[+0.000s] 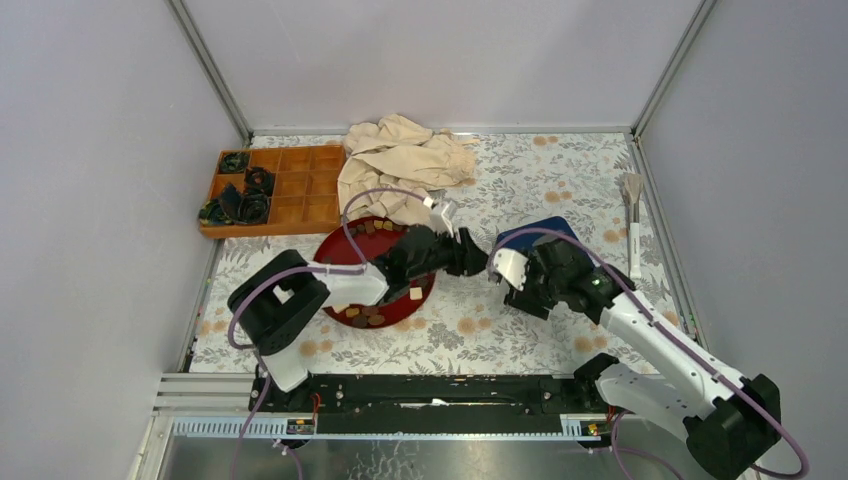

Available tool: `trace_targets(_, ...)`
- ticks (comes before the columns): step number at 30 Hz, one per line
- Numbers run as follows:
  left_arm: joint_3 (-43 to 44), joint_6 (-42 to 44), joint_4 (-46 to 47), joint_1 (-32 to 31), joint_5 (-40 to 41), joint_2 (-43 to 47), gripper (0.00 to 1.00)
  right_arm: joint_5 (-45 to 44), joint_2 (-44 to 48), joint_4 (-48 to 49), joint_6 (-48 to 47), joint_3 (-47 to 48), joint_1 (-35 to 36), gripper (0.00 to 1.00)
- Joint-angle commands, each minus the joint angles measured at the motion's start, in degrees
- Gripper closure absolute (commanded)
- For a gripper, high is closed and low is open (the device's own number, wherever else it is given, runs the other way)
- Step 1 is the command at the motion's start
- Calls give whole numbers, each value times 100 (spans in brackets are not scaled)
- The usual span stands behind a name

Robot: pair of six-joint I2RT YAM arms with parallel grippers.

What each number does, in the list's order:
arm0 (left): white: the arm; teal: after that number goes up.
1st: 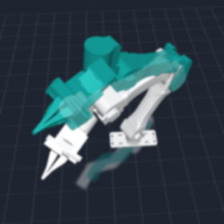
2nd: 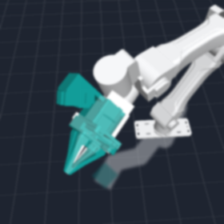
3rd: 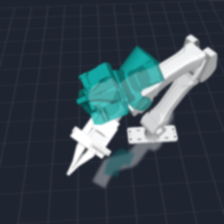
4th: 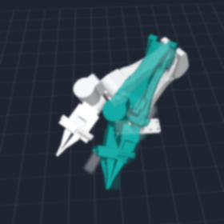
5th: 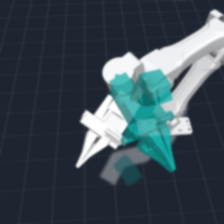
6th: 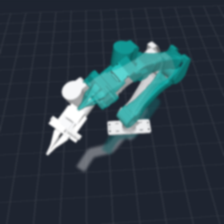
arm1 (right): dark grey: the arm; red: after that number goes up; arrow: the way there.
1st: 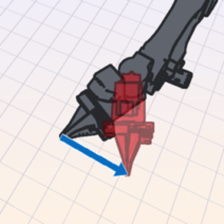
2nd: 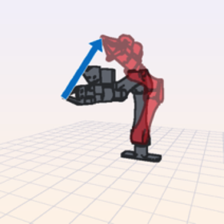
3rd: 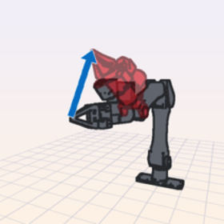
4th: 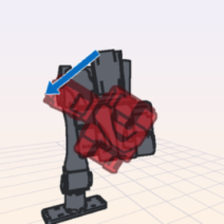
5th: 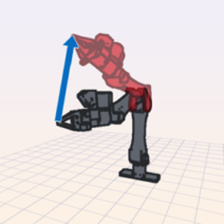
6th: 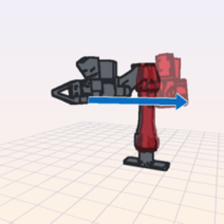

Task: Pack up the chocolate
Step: Adjust the packing box at the center of the board.

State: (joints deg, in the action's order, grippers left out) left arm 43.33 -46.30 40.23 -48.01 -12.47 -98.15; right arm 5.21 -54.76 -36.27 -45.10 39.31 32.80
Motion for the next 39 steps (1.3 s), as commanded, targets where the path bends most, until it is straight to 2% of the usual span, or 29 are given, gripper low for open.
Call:
trace_targets(1,813,255,-178,451,106,-463,42,678,353,-431,476,884,-657,31)
trace_targets(5,1981,324,-1136,702,462,-1106,45,1808,249,-985,-202,866,-2619,62)
trace_targets(8,2756,453,-1826,806,662,-1653,50,2428,-55,-1757,-1320,863,-4068,74)
trace_targets(11,3584,518,-2428,909,571,-2262,56,2484,-429,-2128,-2105,735,-4870,79)
trace_targets(13,4183,546,-2859,935,421,-2708,58,2276,-745,-1968,-2296,567,-5158,80)
trace_targets(16,4988,507,-3339,923,-133,-3369,60,2080,-1311,-1338,-2133,333,-5313,80)
trace_targets(19,5282,464,-3476,815,-556,-3741,61,2274,-1764,-436,-1470,326,-5310,79)
trace_targets(23,4533,369,-2813,595,-994,-3395,62,2570,-2291,300,-663,738,-5218,77)
trace_targets(29,2310,-34,-1209,302,-1028,-2148,61,2766,-3010,253,-538,1270,-4438,70)
trace_targets(34,1769,-157,-767,-136,-1094,-1766,61,3091,-3198,69,-605,1528,-4030,62)
trace_targets(39,836,-509,-163,-284,-730,-1241,61,2475,-3044,-12,-556,1733,-4159,57)
